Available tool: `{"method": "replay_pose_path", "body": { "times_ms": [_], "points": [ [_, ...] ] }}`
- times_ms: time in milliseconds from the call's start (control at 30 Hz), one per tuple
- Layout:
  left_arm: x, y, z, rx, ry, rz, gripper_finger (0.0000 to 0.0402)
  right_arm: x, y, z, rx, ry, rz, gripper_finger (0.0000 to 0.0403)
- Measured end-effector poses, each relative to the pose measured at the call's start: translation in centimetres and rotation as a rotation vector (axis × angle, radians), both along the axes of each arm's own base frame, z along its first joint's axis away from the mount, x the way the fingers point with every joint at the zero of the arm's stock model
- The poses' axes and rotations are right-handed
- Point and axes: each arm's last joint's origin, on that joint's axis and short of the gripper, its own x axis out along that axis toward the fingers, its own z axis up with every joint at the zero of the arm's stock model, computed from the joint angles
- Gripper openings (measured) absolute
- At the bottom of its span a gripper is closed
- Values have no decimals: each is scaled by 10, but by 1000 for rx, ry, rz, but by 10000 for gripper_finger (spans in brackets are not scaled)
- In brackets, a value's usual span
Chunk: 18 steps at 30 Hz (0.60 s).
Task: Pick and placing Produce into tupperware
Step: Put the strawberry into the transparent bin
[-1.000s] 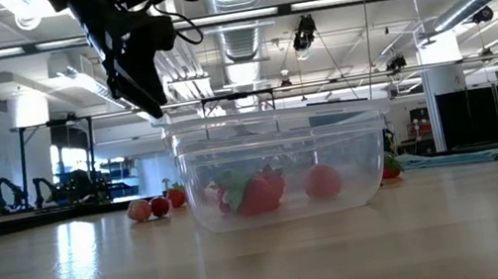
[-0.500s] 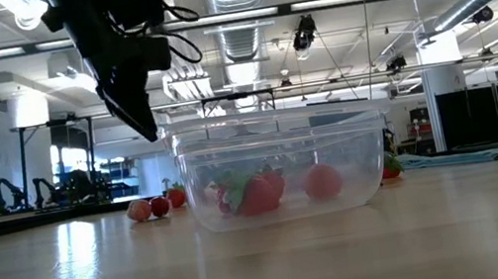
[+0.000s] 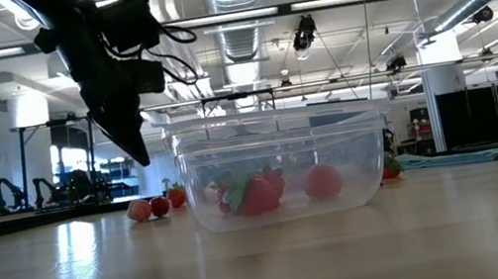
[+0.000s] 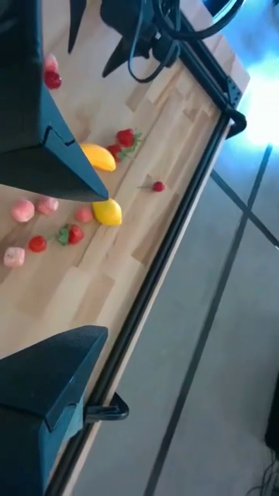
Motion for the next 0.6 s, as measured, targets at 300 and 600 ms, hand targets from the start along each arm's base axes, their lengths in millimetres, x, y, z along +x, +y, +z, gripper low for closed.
{"method": "replay_pose_path", "body": {
  "times_ms": [300,600],
  "points": [
    [4,0,14,-37,-61,87,244,2,-22,-10,191,20,70,267],
    [15,3,43,-13,-179,86,244,0,-61,-79,422,408,1,267]
  ]
}}
